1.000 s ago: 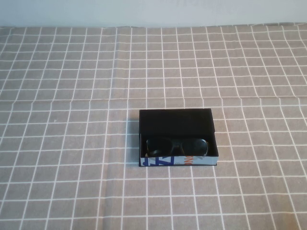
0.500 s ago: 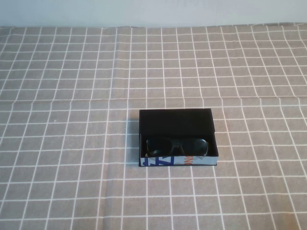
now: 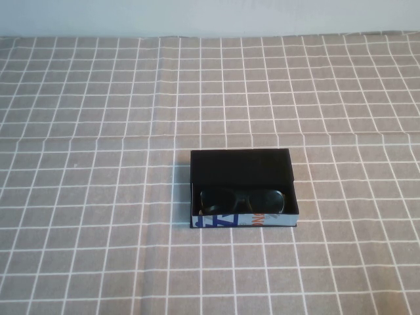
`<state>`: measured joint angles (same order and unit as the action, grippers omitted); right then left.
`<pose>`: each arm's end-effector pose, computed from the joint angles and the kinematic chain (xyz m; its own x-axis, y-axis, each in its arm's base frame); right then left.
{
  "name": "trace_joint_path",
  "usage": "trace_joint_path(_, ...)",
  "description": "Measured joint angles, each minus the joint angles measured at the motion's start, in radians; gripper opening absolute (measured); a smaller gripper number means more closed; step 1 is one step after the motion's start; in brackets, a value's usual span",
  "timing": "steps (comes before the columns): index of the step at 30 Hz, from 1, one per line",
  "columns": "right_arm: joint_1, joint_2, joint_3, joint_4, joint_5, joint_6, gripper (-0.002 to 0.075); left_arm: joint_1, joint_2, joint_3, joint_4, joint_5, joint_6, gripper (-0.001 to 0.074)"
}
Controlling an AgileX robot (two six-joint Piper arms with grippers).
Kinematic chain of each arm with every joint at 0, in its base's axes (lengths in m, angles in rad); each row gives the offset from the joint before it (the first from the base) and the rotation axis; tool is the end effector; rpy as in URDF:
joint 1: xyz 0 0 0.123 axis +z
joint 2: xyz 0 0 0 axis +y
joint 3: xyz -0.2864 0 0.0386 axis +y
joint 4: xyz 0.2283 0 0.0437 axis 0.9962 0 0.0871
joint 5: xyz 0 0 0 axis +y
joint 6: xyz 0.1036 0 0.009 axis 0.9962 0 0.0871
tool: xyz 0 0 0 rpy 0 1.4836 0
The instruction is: Take glasses out of glasses case
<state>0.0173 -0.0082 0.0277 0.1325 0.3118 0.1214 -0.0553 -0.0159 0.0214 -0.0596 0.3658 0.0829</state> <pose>0.0432 0.0050 0.1736 -0.2458 0.2406 -0.9390 0.0037 0.9689 0.2473 0.0412 -0.0045 0.1703 -0.2771 0.0426 -0.9599 0.0833 0.9963 0.0202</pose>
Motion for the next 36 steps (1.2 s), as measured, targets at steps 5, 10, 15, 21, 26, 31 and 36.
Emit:
trace_joint_path(5,0.0,0.0,0.0,0.298,0.0,0.0,-0.0018,0.0,0.0,0.0,0.0,0.0,0.0,-0.0005)
trace_joint_path(10,0.0,0.0,0.0,0.718,-0.016,0.0,-0.0018,0.0,0.0,0.0,0.0,0.0,0.0,-0.0005)
trace_joint_path(15,0.0,0.0,0.0,0.777,-0.081,0.0,-0.0018,0.0,0.0,0.0,0.0,0.0,0.0,-0.0004)
trace_joint_path(21,0.0,0.0,0.0,0.774,-0.12,-0.061,-0.0018,0.0,0.0,0.0,0.0,0.0,0.0,-0.0005)
trace_joint_path(26,0.0,0.027,-0.078,0.747,-0.048,-0.227,-0.0018,0.0,0.0,0.0,0.0,0.0,0.0,-0.0005)
trace_joint_path(31,0.0,0.235,-0.268,0.76,-0.003,-0.381,-0.0018,0.0,0.0,0.0,0.0,0.0,0.0,-0.0005)
trace_joint_path(36,0.0,0.525,-0.528,0.757,0.173,-0.781,-0.0018,0.0,0.0,0.0,0.0,0.0,0.0,-0.0005)
